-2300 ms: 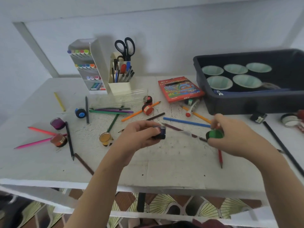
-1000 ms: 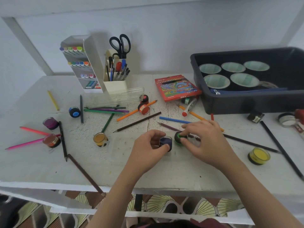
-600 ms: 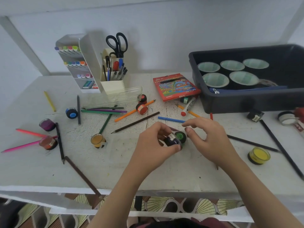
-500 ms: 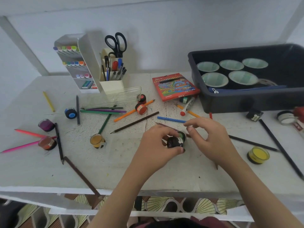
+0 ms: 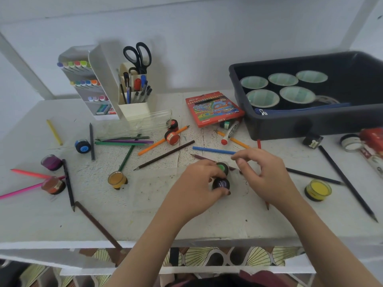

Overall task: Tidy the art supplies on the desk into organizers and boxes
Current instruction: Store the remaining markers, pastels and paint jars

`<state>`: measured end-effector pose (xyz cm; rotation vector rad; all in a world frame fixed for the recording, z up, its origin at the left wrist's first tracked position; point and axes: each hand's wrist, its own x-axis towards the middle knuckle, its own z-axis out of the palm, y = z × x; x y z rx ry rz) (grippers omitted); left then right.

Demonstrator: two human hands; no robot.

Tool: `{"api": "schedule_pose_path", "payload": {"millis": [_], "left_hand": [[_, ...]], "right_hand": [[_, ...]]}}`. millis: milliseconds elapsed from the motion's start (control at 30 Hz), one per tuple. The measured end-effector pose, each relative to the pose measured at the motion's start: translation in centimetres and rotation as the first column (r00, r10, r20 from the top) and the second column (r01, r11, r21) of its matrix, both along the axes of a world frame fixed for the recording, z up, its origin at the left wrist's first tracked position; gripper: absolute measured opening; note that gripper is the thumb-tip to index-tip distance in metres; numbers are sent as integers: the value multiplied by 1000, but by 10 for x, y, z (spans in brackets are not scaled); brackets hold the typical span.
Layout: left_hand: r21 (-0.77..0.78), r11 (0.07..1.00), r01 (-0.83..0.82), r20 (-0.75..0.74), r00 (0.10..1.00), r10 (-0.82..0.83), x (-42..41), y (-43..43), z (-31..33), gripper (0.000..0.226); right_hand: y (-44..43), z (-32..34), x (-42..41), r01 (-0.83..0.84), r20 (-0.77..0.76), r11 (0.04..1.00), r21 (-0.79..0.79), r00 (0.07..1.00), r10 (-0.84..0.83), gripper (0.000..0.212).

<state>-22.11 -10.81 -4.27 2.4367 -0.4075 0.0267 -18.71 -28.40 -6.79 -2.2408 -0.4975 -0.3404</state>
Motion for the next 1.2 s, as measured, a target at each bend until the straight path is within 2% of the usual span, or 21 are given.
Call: {"api": "schedule_pose_path", "payload": {"millis": [167,300,433,500,767,1033,1200], "left_hand": [[-57,998,-15,-31,999,13,0,3,-5,31],[-176,982,-72,-92,994,56,-1,3,-8,33],[-83,976,-200,-82,978,193,-3,6,-8,24],[-86,968,-236,-144,964,223,-4,8,-9,22],[-258,921,-291,-264,938,222,-5,4,-11,20],[-238,935,-263,-297,936,188,-3,7,-15,15],[-210,952,-223,-290,944,158,-2,11,-15,27]], "right_hand": [[0,-2,-2,6,-34,1000,-10,999,-6,16],[1,-1,-5,-4,-40,1000,-5,999,4,15],[2,-1,-8,-28,-68,999,-40,997,25,14],[2,-1,-9,-38,-79,998,-45,996,35,14],[8,2,-12,-59,-105,996,-72,993,51,14],[8,6,-12,-79,-159,991,-113,985,60,18],[2,11,-15,-178,-194,967,-181,971,142,20]]}}
